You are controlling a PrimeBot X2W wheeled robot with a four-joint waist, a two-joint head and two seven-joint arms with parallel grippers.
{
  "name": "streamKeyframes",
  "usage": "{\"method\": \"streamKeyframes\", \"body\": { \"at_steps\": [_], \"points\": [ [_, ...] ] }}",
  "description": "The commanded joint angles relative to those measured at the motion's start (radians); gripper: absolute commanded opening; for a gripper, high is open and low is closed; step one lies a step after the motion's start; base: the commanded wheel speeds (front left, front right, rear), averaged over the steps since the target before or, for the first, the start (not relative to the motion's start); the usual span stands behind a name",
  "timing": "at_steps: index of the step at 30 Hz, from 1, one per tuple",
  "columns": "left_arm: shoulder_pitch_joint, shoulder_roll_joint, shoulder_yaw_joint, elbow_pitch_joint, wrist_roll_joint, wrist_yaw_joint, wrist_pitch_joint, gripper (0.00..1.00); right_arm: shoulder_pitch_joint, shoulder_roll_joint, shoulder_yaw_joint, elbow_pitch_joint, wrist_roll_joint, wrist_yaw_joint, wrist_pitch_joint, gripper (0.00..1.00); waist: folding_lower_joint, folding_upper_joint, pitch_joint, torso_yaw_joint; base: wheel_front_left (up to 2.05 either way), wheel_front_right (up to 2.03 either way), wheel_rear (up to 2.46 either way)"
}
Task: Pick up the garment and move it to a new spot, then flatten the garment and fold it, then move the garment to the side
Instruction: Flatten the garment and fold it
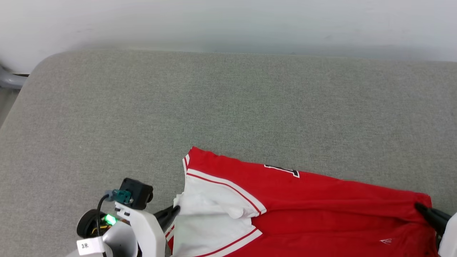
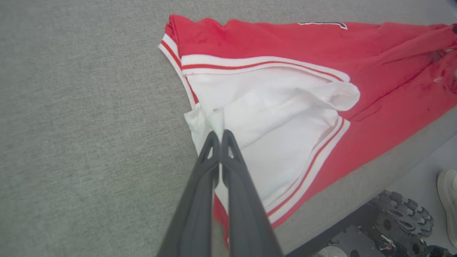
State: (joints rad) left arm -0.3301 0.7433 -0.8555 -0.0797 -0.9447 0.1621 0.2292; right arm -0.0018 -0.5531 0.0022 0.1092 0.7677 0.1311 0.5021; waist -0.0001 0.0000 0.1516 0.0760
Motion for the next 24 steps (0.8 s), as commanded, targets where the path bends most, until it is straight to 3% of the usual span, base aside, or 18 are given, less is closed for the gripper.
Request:
{"method": "streamKeyframes", "body": {
  "at_steps": [1, 16, 17, 18, 19, 20, 24],
  "points": [
    [0.023, -0.002, -0.003, 0.016, 0.0, 0.002, -0.011, 0.0, 0.026, -0.02, 0.013, -0.009, 0.01, -0.001, 0.004, 0.0, 0.0001, 0.0, -0.003, -0.003, 0.0, 0.0, 0.0],
    [0.057, -0.03, -0.055, 0.108, -0.005, -0.034, 0.0, 0.0, 0.054, -0.096, 0.125, 0.024, -0.008, -0.001, 0.01, 0.0, 0.0001, 0.0, -0.016, -0.004, 0.0, 0.0, 0.0],
    [0.057, -0.034, -0.061, 0.117, 0.005, -0.037, -0.004, 0.0, 0.053, -0.093, 0.13, 0.036, -0.013, -0.001, 0.012, 0.35, 0.0001, 0.0, -0.017, -0.004, 0.0, 0.0, 0.0],
    [0.056, -0.038, -0.07, 0.126, 0.015, -0.038, -0.006, 0.02, 0.049, -0.087, 0.131, 0.047, -0.013, -0.001, 0.012, 1.0, 0.0001, 0.0, -0.018, -0.005, 0.0, 0.0, 0.0],
    [0.054, -0.042, -0.077, 0.134, 0.026, -0.036, -0.01, 0.93, 0.044, -0.083, 0.138, 0.051, -0.015, -0.001, 0.009, 1.0, 0.0001, 0.0, -0.02, -0.005, 0.0, 0.0, 0.0],
    [0.057, -0.049, -0.084, 0.143, 0.029, -0.035, -0.012, 1.0, 0.04, -0.078, 0.139, 0.061, -0.013, -0.001, 0.007, 1.0, 0.0001, 0.0, -0.021, -0.005, 0.0, 0.0, 0.0],
    [0.068, -0.064, -0.1, 0.168, 0.044, -0.039, -0.027, 1.0, 0.038, -0.069, 0.142, 0.076, -0.004, -0.001, -0.008, 1.0, 0.0001, 0.0, -0.038, -0.01, 0.0, 0.0, 0.0]
  ]
}}
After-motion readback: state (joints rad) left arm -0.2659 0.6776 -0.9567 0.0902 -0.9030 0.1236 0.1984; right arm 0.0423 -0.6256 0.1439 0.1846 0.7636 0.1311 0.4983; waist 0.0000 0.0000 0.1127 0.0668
